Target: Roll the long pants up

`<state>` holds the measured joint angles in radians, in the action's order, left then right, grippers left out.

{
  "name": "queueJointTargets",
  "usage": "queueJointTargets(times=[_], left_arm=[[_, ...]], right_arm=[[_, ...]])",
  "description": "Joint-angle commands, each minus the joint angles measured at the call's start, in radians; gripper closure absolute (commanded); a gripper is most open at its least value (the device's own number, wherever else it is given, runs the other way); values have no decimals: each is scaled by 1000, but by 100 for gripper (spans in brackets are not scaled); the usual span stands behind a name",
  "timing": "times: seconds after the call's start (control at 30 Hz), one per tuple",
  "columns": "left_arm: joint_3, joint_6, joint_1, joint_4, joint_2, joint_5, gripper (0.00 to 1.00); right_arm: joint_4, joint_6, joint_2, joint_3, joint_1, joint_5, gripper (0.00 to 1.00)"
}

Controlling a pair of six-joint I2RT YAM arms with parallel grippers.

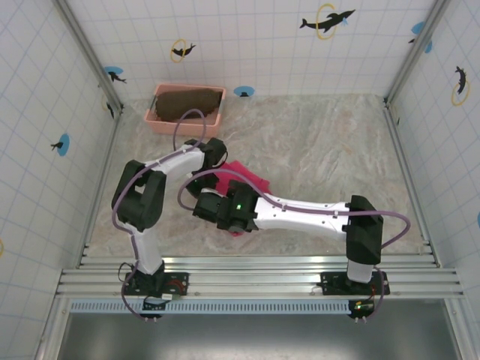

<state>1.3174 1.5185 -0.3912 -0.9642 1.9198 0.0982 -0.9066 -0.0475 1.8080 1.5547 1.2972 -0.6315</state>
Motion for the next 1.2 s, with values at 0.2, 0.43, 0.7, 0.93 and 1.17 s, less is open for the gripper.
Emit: queueJointTargets(times=[0.2, 0.43, 0.7, 0.93, 1.17], left_arm=[[-8, 116, -22, -39, 88, 38, 100], [-9, 147, -24, -38, 97, 38, 100], [10, 145, -24, -43, 113, 32, 100], [42, 126, -23, -74, 113, 38, 100], [56, 116, -9, -109, 121, 20, 100]], right_arm=[[61, -32, 101, 37, 4, 93, 1], [101, -60, 136, 33, 16, 141, 1], [176, -82, 187, -25, 1, 183, 1], [226, -113, 230, -67, -17, 168, 1], [200, -147, 318, -68, -16, 39, 1]])
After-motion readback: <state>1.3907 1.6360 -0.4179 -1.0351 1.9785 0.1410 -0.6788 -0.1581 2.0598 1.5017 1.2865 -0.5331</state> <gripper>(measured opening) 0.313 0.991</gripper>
